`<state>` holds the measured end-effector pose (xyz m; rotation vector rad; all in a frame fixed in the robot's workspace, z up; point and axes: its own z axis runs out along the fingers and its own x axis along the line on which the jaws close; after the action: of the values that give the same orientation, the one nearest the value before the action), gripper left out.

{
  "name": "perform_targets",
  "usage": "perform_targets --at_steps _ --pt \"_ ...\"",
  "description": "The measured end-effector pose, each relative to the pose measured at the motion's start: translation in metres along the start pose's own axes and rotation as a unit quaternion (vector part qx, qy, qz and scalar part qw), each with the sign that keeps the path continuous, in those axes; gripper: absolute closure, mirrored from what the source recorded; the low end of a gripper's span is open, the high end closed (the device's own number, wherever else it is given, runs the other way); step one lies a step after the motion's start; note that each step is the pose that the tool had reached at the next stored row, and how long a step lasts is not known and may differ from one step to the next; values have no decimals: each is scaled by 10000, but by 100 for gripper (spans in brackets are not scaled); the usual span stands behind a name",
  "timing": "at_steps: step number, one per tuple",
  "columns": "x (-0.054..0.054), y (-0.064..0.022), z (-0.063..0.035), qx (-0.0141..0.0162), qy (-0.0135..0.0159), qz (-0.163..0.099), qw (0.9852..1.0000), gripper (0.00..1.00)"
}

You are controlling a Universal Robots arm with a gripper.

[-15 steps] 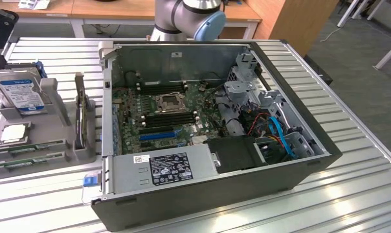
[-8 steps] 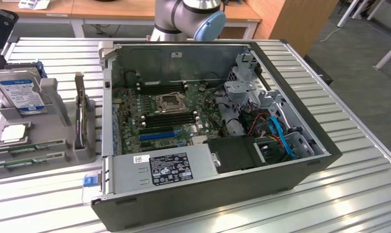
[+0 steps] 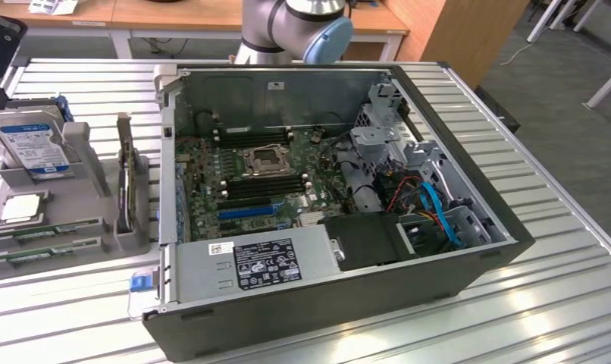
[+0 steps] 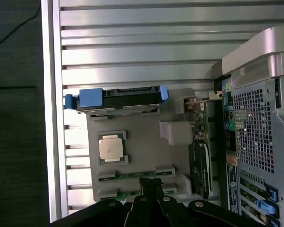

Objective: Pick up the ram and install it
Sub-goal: 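Reach for the ram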

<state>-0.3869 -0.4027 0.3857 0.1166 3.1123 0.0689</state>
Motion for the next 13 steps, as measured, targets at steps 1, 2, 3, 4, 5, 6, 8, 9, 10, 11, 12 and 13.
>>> perform_targets --at_steps 1,2,3,4,5,6,8,9,10,11,12,13 --pt "2 -12 0 0 0 0 10000 90" --pt "4 -23 -1 0 0 0 10000 90" --pt "7 -33 -1 0 0 0 10000 90" --pt "9 -42 -2 0 0 -1 10000 90" --pt "12 -50 -3 0 0 0 10000 90" --pt "15 -59 -3 0 0 0 10000 90" --pt "18 -76 -4 0 0 0 10000 90" --pt "20 -85 -4 0 0 0 10000 90" --pt "21 -93 -5 0 0 0 10000 90" --pt "22 -100 -5 0 0 0 10000 90" --pt "22 -108 -5 0 0 0 10000 90" --pt "22 -116 -5 0 0 0 10000 90"
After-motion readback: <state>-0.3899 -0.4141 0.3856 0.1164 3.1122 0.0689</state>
